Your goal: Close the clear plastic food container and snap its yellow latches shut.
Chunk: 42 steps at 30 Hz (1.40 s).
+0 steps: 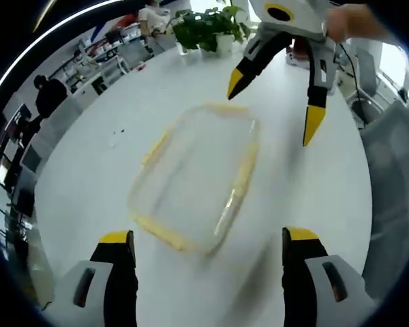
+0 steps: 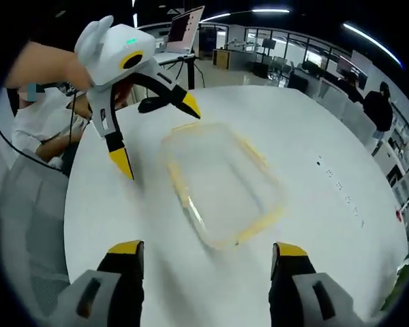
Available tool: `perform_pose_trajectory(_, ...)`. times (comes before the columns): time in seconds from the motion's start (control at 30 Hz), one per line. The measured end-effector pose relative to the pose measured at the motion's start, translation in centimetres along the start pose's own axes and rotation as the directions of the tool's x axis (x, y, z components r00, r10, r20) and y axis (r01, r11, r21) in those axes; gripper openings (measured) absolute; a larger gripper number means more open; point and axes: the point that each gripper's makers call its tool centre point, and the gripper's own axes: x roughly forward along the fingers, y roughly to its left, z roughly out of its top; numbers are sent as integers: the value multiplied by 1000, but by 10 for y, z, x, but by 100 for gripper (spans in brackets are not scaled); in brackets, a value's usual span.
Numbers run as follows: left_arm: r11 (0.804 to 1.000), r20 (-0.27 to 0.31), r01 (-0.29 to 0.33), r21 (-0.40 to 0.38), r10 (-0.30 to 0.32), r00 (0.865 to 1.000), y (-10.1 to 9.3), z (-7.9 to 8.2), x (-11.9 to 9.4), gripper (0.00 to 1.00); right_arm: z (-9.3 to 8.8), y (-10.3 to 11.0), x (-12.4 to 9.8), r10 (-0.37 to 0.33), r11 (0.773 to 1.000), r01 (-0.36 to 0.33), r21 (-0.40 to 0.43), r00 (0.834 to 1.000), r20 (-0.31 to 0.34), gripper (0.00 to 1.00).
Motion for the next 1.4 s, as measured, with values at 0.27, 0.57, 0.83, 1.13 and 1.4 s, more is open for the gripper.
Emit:
perform_pose_trajectory(0.27,997,50,-36,-62,39,998,-11,-3,-11,88,0,14,-7,-43,999,42,26,997,61,74)
perform_pose_trajectory(0.57,987,130,-101,-123,117,985,-23,-4,-32,88,5,31,-22,-112,993,104,61,983,148,74)
perform_pose_trajectory(0.83,974,164,-125,-191,157,974,-43,-16,-45,88,-7,52,-28,-130,984,100,150,969,210,74)
perform_pose_trajectory(1.13,962,198,-103,-251,155,968,-67,-27,-55,87,-19,69,-43,-171,970,114,215,948,268,73)
perform_pose_trajectory(1.4,954,248,-89,-286,163,955,-90,-28,-63,89,-42,88,-52,-210,955,135,264,937,280,74)
